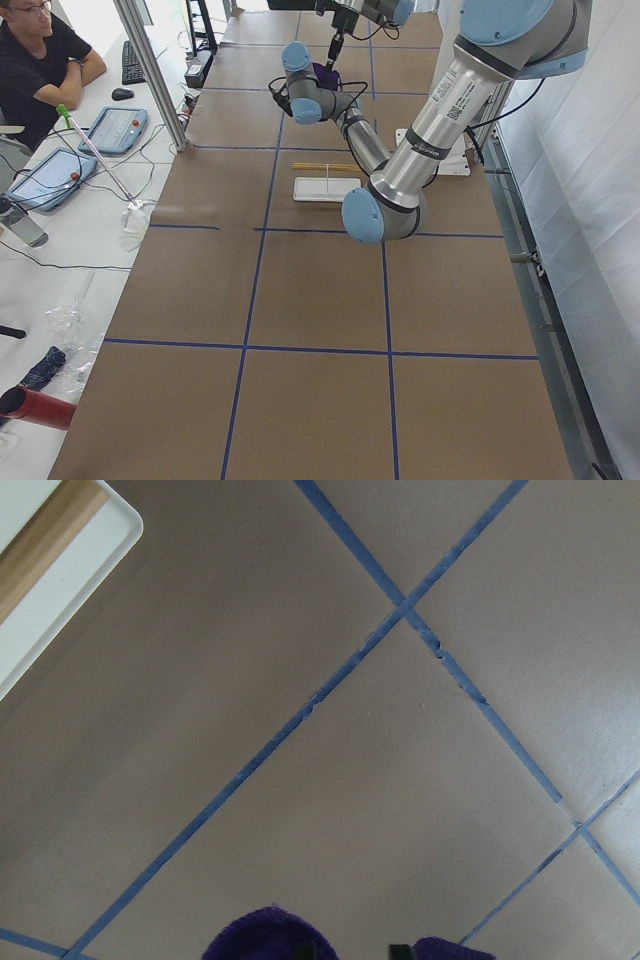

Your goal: Hang towel on rack

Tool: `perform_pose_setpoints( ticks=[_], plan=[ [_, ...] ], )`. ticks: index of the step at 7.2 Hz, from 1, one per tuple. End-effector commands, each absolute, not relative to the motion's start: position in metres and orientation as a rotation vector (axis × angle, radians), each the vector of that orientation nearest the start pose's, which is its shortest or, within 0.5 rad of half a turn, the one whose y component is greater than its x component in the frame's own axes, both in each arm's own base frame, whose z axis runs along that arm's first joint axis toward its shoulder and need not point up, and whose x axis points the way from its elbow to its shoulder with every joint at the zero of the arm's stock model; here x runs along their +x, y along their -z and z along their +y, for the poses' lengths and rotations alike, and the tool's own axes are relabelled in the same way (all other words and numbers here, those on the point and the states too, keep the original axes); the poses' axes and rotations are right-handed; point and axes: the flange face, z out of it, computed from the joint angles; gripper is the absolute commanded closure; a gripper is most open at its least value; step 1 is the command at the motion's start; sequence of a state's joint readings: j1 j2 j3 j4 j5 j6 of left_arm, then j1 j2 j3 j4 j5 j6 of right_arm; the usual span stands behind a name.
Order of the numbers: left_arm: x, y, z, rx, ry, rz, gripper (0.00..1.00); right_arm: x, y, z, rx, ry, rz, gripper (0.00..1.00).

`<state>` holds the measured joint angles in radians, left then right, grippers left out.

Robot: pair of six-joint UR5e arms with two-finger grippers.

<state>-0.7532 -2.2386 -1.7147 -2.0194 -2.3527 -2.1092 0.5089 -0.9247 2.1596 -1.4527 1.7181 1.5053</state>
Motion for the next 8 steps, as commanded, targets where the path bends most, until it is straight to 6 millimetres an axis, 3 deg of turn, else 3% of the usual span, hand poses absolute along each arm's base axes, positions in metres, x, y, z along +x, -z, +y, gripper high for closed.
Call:
perform_pose_setpoints(
  ticks=[1, 6, 7, 8],
  plan=[
    [0.4163, -0.1313, -0.4767, -0.546, 0.591, 1.270, 0.39, -0.3817, -0.0560, -0.3491, 0.286, -0.247, -1.328, 1.00],
    [0.4237, -0.1294, -0.4717, -0.560, 0.590, 1.249, 0.51, -0.3793, -0.0518, -0.3509, 0.314, -0.239, -1.331, 1.00],
    [0.4214, -0.1264, -0.4696, -0.559, 0.588, 1.254, 0.85, -0.3793, -0.0526, -0.3514, 0.318, -0.242, -1.329, 1.00],
    [0.4202, -0.1245, -0.4683, -0.564, 0.595, 1.242, 1.00, -0.3791, -0.0518, -0.3513, 0.318, -0.242, -1.331, 1.00]
  ],
)
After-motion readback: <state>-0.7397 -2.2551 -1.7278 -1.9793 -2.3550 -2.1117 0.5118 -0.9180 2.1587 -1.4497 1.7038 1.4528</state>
